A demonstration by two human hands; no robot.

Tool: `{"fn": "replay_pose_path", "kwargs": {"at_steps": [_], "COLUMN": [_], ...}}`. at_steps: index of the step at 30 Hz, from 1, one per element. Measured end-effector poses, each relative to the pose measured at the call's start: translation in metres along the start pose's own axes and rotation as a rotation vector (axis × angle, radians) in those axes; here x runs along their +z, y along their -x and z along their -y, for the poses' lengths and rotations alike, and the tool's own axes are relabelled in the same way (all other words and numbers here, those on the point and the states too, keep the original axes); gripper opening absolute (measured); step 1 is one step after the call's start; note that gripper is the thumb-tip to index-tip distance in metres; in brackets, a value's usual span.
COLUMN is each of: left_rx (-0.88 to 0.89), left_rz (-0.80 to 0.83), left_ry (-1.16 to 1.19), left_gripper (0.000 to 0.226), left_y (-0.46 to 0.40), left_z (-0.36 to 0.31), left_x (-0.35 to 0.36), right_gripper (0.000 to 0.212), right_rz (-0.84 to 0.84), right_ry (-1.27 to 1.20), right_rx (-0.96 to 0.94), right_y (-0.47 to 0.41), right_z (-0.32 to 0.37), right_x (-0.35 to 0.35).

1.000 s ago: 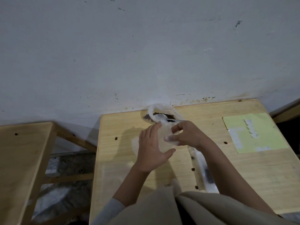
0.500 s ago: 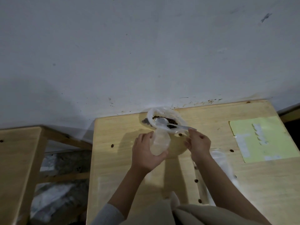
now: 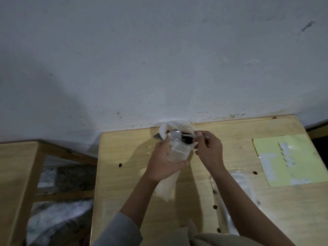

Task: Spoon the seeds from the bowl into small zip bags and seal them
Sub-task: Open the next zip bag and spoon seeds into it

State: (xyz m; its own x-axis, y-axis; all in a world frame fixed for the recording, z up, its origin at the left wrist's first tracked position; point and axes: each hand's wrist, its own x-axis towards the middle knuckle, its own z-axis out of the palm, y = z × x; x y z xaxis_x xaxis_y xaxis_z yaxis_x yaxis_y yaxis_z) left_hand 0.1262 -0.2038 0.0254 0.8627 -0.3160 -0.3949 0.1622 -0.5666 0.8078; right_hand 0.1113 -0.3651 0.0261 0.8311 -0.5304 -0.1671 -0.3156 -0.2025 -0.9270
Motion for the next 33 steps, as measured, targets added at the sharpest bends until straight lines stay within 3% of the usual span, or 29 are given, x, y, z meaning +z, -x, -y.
{"fn": "replay_pose_path", "kwargs": {"at_steps": [4,8,12,16,19,25,33], "left_rx": [0.034,0.089,0.103,0.086,0.074,0.046,0.071], "left_rz": [-0.021,-0.029,-0.004,0.023,0.044,0.046,-0.025], "left_ry": [-0.062,-0.143,-0.179,-0.200,-0.211,-0.220,-0.210], "left_gripper": [0.111,0.119,0.118,0.120,0.120,0.121,0.106], "left_y": [0.006,0.009,0.012,0.012,0.013,0.013,0.019], "left_z": [-0.001,-0.003,-0.005,-0.002,0.000,0.004,0.007], "left_x": [0.001,0.007,0.009,0.008,0.008,0.006,-0.003], "right_gripper": [0.028,0.028,0.031,0.024,0.026,0.026,0.027], "right_rz": [-0.133,-0.146,-0.203,-0.265,-0.262,-0.261,-0.223], "right_ry": [0.322,0.520,0.329,-0.074,-0.264,-0.438,-0.555], "right_rx": [-0.540,-0.667,-0.468,0.064,0.307,0.448,0.353], "right_y": [0.014,0.024,0.029,0.029,0.023,0.020,0.019], "right_z": [-0.005,-0.027,-0.037,-0.031,-0.030,-0.027,-0.007], "right_x": [-0.023,-0.029,-0.019,-0.010,-0.006,-0.005,-0.031]}}
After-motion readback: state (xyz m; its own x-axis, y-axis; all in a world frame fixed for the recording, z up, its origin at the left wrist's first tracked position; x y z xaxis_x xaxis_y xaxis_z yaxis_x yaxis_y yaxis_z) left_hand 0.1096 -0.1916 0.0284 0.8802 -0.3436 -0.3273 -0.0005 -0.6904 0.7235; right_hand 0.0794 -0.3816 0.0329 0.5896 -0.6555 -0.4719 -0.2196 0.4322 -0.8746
